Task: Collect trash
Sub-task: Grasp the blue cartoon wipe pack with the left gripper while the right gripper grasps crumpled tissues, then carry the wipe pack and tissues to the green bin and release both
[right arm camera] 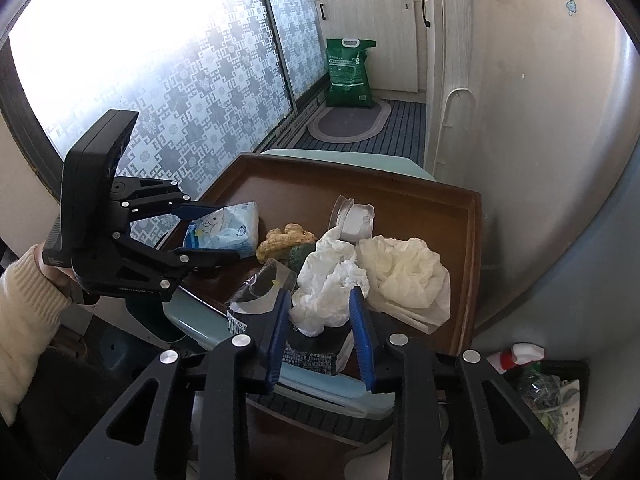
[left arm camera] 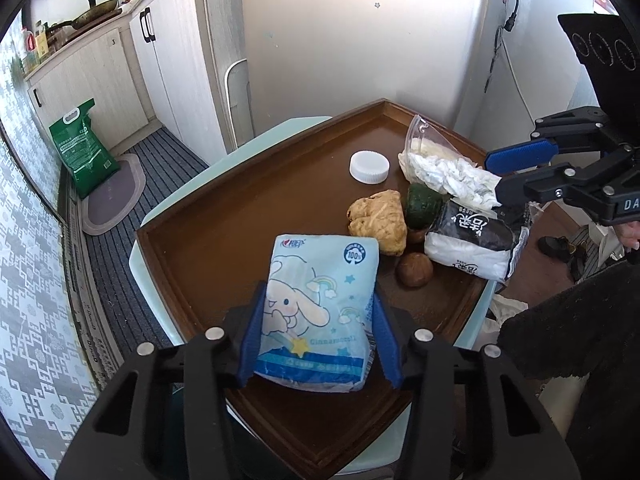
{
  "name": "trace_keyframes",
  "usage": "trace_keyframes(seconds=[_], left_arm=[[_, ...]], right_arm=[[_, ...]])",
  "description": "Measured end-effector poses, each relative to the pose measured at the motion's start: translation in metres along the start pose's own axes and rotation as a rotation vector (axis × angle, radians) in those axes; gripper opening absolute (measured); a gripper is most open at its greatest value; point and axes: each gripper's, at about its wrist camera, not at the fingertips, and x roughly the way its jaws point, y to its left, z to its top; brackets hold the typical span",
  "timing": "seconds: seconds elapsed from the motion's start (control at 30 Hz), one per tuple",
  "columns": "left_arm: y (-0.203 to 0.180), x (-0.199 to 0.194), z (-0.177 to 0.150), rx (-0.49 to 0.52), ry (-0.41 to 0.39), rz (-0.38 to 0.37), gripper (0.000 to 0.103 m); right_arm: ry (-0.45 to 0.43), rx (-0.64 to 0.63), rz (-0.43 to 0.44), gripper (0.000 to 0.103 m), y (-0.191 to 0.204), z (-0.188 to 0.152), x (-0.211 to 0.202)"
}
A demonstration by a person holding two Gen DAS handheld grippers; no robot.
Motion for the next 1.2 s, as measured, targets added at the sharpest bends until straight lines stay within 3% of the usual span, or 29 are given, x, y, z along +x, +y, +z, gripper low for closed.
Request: trace_keyframes(seconds=[0.17,0.2,0.4,0.8,1.2], left_arm=[[0.004,-0.005,-0.003,-0.029,-0.019,0.011,0.048],[0.005,-0.007,-0.004,-0.038,-0.026,0.011,0.048],[0.012,-0.022,-0.001,-0.111,-0.089,-0.019,0.048],[0.012,-0.063,0.001,-0.200,-0.204,-0.010,0.048],[0.029,-0.114,-0.037,-0.364,-0.280,0.131,0.048]], right_arm=[[0.003,-0.020,-0.021,0.015,0.005,0.001,0.004],[0.000,-0.021,-0.024,0.007,0.004,0.001,0.004],[-0.036,-0.012,-0.020,0.006,0.005,0.005,-0.006],[-0.145,-0.015,-0.023,0.006,0.019,0.024,-0.047],[-0.175,-0.080,0.056,0.006,0.069,0.042,-0.048]])
